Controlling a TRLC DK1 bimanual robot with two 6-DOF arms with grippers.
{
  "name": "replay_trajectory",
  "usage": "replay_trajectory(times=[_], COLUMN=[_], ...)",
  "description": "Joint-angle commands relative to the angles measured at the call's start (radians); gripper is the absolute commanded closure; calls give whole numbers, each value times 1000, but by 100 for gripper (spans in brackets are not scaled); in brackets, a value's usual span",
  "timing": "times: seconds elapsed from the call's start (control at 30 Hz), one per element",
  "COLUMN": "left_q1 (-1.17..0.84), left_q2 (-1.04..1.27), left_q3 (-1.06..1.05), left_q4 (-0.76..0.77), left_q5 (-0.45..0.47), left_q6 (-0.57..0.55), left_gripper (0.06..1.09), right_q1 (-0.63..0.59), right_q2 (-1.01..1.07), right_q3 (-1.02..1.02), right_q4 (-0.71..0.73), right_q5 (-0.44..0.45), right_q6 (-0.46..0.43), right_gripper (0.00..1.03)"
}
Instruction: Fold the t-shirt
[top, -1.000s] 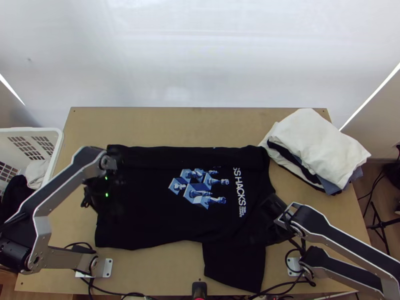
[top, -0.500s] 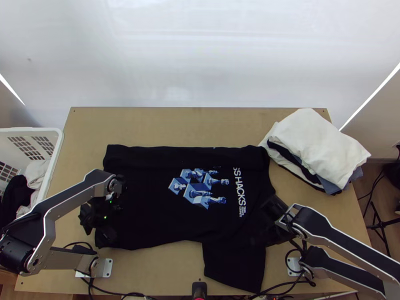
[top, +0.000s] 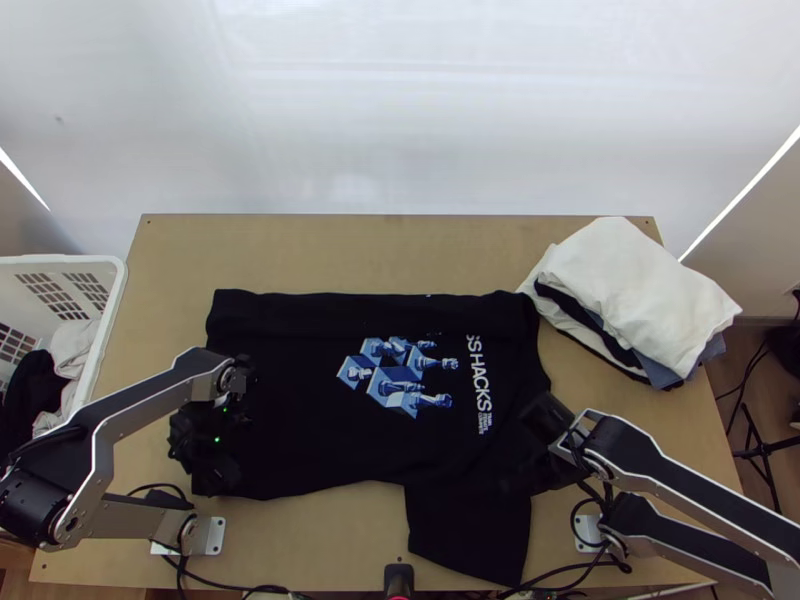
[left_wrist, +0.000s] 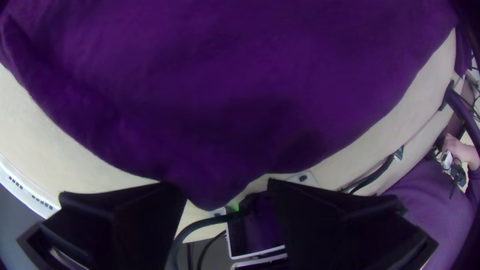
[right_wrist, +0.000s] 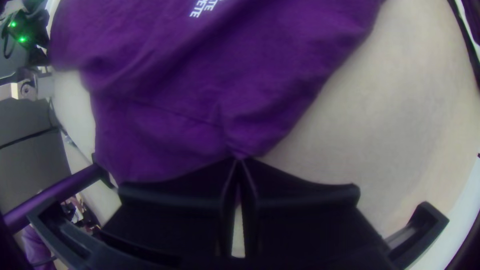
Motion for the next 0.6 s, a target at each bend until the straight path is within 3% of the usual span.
replay_trajectory(times=[0.0,0.07,0.1,0.33,0.57], left_q1=[-1,-1,-1,43,152], left_q2=[-8,-22,-33,-51,-62], left_q3=[-31,-29,-29,0,63], left_q4=[45,62,65,39,27], left_q5=[34,42,42,42,43], left_q6=[-17,-22,-22,3,53], left_gripper=[66,99,104,105,105], right_q1=[2,2,2,-4,-73], right_q2=[-12,-16,-18,-27,-27], right_q3=[2,3,5,17,59], right_q4=[-2,-5,-8,-25,-75], right_q5=[0,0,0,4,38], right_q6=[1,1,1,-17,-122], right_gripper=[99,99,99,99,99])
